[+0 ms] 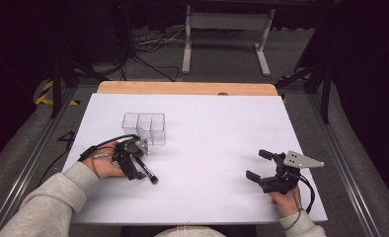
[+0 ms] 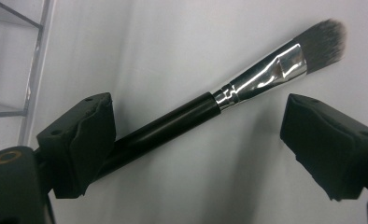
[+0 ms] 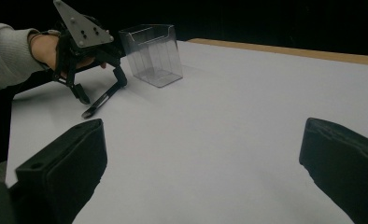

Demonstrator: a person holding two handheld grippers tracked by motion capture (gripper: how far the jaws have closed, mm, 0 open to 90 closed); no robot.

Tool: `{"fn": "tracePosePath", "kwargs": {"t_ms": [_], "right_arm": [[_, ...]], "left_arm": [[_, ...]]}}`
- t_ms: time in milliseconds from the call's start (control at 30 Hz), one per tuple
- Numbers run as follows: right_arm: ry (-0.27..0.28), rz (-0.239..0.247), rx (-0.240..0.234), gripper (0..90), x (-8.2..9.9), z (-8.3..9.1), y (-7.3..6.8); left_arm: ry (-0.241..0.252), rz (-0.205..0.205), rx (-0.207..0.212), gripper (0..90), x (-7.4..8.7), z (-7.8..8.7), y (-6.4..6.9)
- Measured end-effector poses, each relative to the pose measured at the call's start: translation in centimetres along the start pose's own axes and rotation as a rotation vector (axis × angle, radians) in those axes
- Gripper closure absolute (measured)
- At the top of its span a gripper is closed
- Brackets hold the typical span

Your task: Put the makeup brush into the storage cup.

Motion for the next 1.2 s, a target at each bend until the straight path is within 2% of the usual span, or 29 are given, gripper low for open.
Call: {"fn": "tracePosePath", "kwargs": {"t_ms": [67,300,400,467,600,667,700,833,1100,1200], "right_arm": [[-0.002,0.001,0.003,1.4,0.0,0.0,0.0],[-0.003,-0.002,0.004,1.4,0.0,0.0,0.0],[-0.003,-0.001,0.008,1.4,0.0,-0.1,0.0],[-0.006,0.0,0.014,1.4,0.1,-0.1,0.0],[-0.004,-0.002,0.015,1.4,0.1,0.0,0.0],[-0.004,-0.006,0.016,1.4,0.1,0.0,0.1],[-0.004,-0.005,0.015,1.4,0.1,0.0,0.1],[-0.006,-0.003,0.017,1.4,0.1,0.0,0.0],[-0.008,-0.005,0.019,1.4,0.1,0.0,0.0],[-0.007,-0.005,0.019,1.4,0.1,0.0,0.1]], "left_arm": [[-0.005,0.0,-0.011,16.1,0.0,0.1,0.1],[-0.012,-0.008,-0.012,25.0,0.0,0.4,0.1],[-0.029,-0.028,-0.009,34.8,-0.1,0.7,0.2],[-0.041,-0.046,-0.007,45.9,-0.3,0.8,0.3],[-0.071,-0.053,0.0,55.6,-0.6,0.9,0.6],[-0.077,-0.062,0.002,64.6,-0.7,1.0,0.6],[-0.081,-0.069,0.003,64.6,-0.8,1.0,0.6],[-0.104,-0.073,0.004,77.7,-0.9,1.0,0.7],[-0.124,-0.062,-0.008,78.4,-1.1,1.1,0.8],[-0.11,-0.049,-0.016,78.6,-1.1,1.2,0.8]]}}
Point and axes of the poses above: each handheld gripper's, and its own axes: z roughly backward along the jaws, x roughly out of its underside, y roughly to its right, the point moved 2 cm from there along -z, roughly forward along the jaws, and after that the axes turned 9 degrees about -z, right-handed, at the moved point
